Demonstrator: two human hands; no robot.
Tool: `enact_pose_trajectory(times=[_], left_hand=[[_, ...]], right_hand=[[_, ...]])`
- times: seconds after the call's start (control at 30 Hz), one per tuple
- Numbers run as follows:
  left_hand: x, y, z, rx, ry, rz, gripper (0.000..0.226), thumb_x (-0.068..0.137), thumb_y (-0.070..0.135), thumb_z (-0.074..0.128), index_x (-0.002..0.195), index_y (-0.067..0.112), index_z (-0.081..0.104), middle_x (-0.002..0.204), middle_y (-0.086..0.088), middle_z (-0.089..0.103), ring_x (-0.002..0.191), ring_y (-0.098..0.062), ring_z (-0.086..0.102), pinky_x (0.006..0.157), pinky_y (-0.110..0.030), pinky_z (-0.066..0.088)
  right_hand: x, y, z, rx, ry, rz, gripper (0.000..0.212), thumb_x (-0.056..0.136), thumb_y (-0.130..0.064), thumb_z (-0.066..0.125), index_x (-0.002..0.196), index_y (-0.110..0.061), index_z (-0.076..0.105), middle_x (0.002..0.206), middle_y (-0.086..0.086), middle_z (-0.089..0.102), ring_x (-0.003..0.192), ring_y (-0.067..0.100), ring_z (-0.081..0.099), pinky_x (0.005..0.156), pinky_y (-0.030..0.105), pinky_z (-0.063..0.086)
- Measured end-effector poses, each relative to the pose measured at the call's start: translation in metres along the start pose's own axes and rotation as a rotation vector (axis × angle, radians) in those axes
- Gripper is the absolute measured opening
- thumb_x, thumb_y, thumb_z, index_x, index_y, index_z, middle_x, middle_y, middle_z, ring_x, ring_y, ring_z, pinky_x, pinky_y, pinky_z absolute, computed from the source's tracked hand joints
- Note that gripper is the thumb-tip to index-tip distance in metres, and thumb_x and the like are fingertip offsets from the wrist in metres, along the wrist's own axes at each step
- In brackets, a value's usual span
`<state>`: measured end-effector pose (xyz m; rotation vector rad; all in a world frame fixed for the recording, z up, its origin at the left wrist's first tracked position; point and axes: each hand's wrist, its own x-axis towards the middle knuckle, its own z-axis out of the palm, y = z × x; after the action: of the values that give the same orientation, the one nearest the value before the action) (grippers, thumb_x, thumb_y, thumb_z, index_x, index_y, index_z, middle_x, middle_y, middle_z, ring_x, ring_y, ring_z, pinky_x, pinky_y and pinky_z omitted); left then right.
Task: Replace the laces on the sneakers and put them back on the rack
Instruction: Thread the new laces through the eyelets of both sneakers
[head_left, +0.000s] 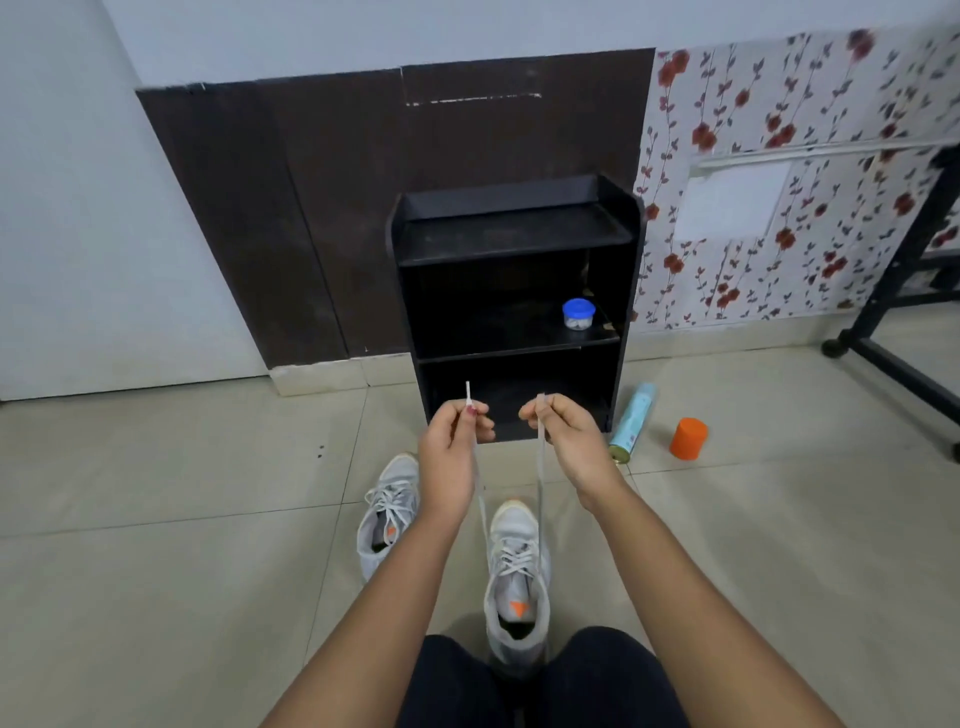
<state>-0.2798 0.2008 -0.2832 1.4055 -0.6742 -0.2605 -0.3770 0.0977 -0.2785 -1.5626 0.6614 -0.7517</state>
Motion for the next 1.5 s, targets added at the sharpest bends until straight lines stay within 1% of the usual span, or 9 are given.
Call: enact_pose_trajectory(times=[0.2, 0.37, 0.73, 0.9, 1.03, 1.13, 1.27, 1.37, 1.5], left_hand=[[0.005, 0.003, -0.004, 0.068, -0.022, -0.031, 0.017, 0.094, 0.024, 0.060, 0.099, 0.032, 0.074, 0.102, 0.004, 0.068, 0.099, -0.013, 0.064, 0.090, -0.032, 0.051], [0.006, 0.021, 0.004, -0.057, -0.003, -0.153, 0.015, 0.091, 0.015, 0.063, 0.097, 0.023, 0.074, 0.095, 0.007, 0.074, 0.092, -0.005, 0.068, 0.085, -0.025, 0.052], [0.013, 0.026, 0.011, -0.025, -0.036, -0.186, 0.010, 0.088, 0.014, 0.065, 0.091, 0.015, 0.075, 0.088, -0.002, 0.074, 0.089, -0.019, 0.069, 0.088, -0.038, 0.054], [0.018, 0.021, 0.011, -0.012, -0.053, -0.150, 0.012, 0.089, 0.010, 0.063, 0.090, 0.015, 0.074, 0.070, 0.012, 0.068, 0.066, 0.004, 0.060, 0.072, -0.020, 0.049], [0.028, 0.006, 0.007, 0.013, -0.032, -0.172, 0.013, 0.091, 0.011, 0.061, 0.094, 0.016, 0.073, 0.076, 0.005, 0.068, 0.062, 0.001, 0.056, 0.065, -0.015, 0.048], [0.037, -0.028, -0.003, 0.058, 0.016, -0.261, 0.020, 0.091, 0.014, 0.062, 0.110, 0.018, 0.069, 0.088, 0.004, 0.067, 0.076, -0.006, 0.061, 0.075, -0.020, 0.050], [0.014, -0.095, -0.021, 0.258, 0.114, -0.469, 0.031, 0.093, 0.017, 0.058, 0.124, 0.014, 0.057, 0.109, 0.003, 0.059, 0.097, -0.014, 0.057, 0.083, -0.026, 0.043], [-0.026, -0.144, -0.029, 0.251, 0.063, -0.807, 0.012, 0.094, 0.015, 0.051, 0.093, 0.005, 0.058, 0.084, -0.005, 0.050, 0.078, -0.017, 0.046, 0.074, -0.030, 0.034], [-0.061, -0.186, -0.026, 0.182, -0.084, -1.082, 0.027, 0.095, 0.014, 0.047, 0.067, 0.015, 0.052, 0.071, -0.005, 0.051, 0.064, -0.017, 0.045, 0.061, -0.029, 0.035]], right_hand=[[-0.008, -0.011, 0.012, 0.138, 0.074, -0.030, 0.015, 0.093, -0.014, 0.059, 0.099, -0.017, 0.073, 0.083, -0.011, 0.068, 0.080, -0.001, 0.062, 0.078, 0.015, 0.049], [-0.009, -0.013, 0.017, 0.177, 0.130, -0.012, 0.010, 0.087, -0.022, 0.069, 0.087, -0.014, 0.075, 0.084, -0.004, 0.074, 0.083, 0.003, 0.067, 0.082, 0.020, 0.051], [-0.009, -0.020, 0.021, 0.171, 0.068, -0.012, 0.008, 0.087, -0.018, 0.068, 0.090, -0.018, 0.076, 0.087, -0.004, 0.075, 0.088, 0.005, 0.069, 0.079, 0.016, 0.048], [0.001, -0.015, 0.018, 0.073, 0.049, -0.030, 0.008, 0.087, -0.020, 0.069, 0.085, -0.025, 0.075, 0.083, -0.006, 0.074, 0.087, 0.007, 0.068, 0.080, 0.019, 0.051], [0.020, 0.002, 0.012, -0.024, 0.033, 0.089, 0.009, 0.089, -0.019, 0.065, 0.084, -0.019, 0.073, 0.067, -0.011, 0.066, 0.062, 0.003, 0.057, 0.059, 0.015, 0.045], [0.031, 0.037, 0.006, -0.078, -0.013, 0.247, 0.017, 0.090, -0.013, 0.060, 0.106, -0.014, 0.066, 0.087, 0.001, 0.068, 0.070, 0.010, 0.058, 0.061, 0.014, 0.045], [0.015, 0.111, -0.007, -0.308, 0.074, 0.404, 0.029, 0.089, -0.014, 0.058, 0.118, -0.016, 0.060, 0.101, 0.002, 0.063, 0.092, 0.018, 0.059, 0.086, 0.031, 0.046], [-0.015, 0.164, -0.011, -0.384, 0.178, 0.595, 0.016, 0.089, -0.020, 0.057, 0.099, -0.012, 0.066, 0.093, 0.003, 0.063, 0.088, 0.023, 0.059, 0.084, 0.034, 0.048], [-0.042, 0.208, 0.001, -0.389, -0.077, 0.810, 0.036, 0.091, -0.029, 0.056, 0.057, -0.015, 0.055, 0.066, 0.008, 0.058, 0.063, 0.020, 0.051, 0.068, 0.033, 0.043]])
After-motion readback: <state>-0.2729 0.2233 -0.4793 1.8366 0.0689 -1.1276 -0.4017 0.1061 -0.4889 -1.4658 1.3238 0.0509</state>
